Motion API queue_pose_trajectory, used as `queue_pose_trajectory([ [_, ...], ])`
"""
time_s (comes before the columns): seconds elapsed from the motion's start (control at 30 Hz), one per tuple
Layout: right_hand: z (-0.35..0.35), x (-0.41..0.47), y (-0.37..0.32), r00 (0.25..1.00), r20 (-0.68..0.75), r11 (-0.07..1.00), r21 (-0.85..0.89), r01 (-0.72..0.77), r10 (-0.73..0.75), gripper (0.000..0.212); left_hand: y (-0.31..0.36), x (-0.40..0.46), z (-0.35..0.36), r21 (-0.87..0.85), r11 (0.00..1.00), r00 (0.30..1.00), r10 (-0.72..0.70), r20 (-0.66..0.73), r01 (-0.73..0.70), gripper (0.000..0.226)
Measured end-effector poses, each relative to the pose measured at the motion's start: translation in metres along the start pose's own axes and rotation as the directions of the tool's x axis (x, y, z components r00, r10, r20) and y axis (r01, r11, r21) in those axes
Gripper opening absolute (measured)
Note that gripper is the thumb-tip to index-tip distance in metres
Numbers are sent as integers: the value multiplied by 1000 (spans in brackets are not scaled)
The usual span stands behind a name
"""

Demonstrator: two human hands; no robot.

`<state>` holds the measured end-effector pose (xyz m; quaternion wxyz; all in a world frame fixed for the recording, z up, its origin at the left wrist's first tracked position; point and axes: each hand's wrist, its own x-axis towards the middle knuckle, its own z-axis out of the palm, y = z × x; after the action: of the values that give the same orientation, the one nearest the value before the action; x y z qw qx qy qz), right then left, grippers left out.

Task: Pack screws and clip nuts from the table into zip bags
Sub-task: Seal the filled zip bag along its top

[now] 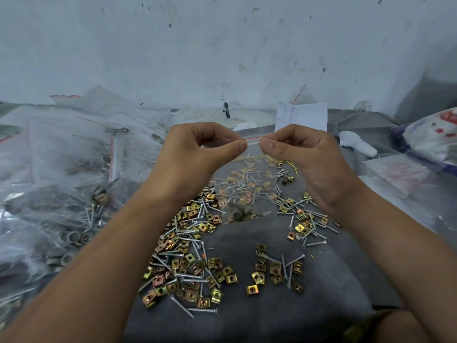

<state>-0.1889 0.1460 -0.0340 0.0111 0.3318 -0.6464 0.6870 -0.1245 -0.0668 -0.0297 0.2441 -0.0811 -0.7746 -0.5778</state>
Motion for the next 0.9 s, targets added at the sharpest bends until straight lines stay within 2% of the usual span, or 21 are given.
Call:
queue_pose_trajectory([
  [0.17,-6,2,1,999,-6,999,38,-32,32,22,2,0,-5,1,1000,1000,-3,-10,3,5],
  [0.43,4,-1,5,997,-35,990,-124,62,-66,6,2,-5,-2,30,999,999,-44,10,43,8],
  [0.63,12,-1,1,997,-8,979,-190,79,-82,6,5,-6,-2,-29,998,998,-51,-30,50,12],
  [0.9,16,-4,-1,995,-31,971,-223,81,-91,8,9,-5,1,-24,999,999,-48,15,48,17],
])
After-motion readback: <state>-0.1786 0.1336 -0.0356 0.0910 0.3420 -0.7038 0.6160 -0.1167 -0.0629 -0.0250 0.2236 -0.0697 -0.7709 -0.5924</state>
